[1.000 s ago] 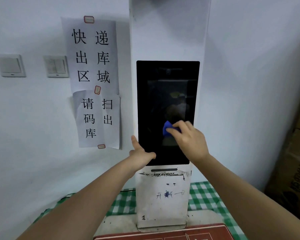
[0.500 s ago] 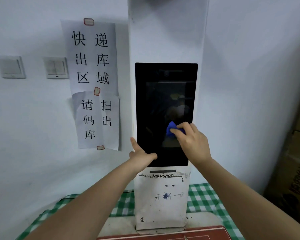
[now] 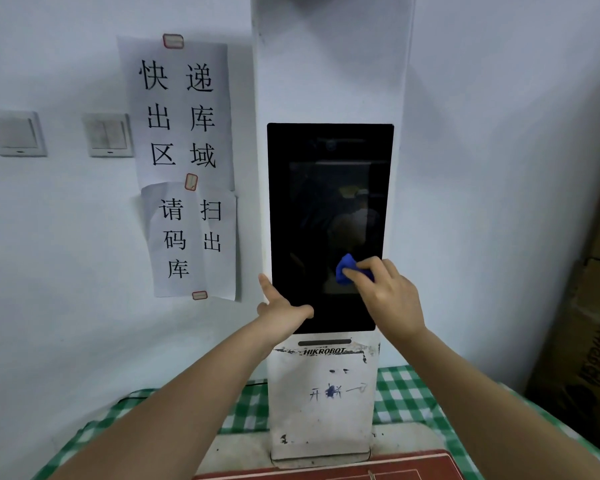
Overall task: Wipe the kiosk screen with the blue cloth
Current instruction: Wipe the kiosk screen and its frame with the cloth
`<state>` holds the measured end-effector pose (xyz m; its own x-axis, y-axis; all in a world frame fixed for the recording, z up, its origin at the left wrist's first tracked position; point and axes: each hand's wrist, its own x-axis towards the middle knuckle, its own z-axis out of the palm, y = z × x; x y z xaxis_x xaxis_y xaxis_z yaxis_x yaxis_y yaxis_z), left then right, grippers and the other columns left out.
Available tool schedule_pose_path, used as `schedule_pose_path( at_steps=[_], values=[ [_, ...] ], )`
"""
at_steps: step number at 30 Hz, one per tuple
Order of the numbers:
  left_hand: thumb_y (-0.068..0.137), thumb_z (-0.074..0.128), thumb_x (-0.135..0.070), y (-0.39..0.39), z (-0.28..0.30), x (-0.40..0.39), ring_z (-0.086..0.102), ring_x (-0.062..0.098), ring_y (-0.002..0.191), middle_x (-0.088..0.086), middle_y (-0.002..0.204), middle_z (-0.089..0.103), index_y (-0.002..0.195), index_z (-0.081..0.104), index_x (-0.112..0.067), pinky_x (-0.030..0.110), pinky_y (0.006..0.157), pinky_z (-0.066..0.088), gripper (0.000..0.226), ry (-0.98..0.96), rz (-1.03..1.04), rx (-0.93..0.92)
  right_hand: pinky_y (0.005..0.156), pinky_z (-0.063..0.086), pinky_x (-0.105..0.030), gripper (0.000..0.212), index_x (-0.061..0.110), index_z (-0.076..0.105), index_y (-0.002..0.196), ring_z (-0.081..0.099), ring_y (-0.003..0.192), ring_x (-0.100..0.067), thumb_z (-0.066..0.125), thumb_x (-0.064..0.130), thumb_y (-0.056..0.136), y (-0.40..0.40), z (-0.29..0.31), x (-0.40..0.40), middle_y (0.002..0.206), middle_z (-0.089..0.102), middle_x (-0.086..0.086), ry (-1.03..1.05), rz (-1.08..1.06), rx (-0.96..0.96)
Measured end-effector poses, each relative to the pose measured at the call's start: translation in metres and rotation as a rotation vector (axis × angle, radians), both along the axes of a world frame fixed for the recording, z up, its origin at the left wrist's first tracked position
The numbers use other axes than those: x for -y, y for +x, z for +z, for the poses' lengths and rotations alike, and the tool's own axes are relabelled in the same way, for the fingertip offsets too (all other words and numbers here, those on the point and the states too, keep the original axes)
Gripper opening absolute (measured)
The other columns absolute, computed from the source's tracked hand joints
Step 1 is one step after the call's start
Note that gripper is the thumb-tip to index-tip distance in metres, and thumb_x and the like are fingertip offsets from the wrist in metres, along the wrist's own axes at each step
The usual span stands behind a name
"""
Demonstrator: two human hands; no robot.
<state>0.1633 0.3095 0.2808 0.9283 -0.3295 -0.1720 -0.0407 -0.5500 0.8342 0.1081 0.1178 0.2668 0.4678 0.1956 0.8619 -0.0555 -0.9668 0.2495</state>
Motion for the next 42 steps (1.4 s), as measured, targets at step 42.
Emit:
schedule_pose_path(
  at_steps=[42],
  values=[
    [0.082, 0.059, -0.033, 0.009, -0.008, -0.003, 0.037, 0.03, 0.135, 0.011, 0.157, 0.019, 0.137, -0.04, -0.035, 0.045, 0.109, 0.037, 0.114, 0.021, -0.051, -0.024, 0.047, 0.032, -0.023, 0.029, 0.012, 0.068, 0.108, 0.058, 0.08, -0.025, 0.068, 0.01, 0.079, -0.018, -0.004, 0.023, 0.095, 0.061, -0.005, 0.269, -0.042, 0.014]
  ],
)
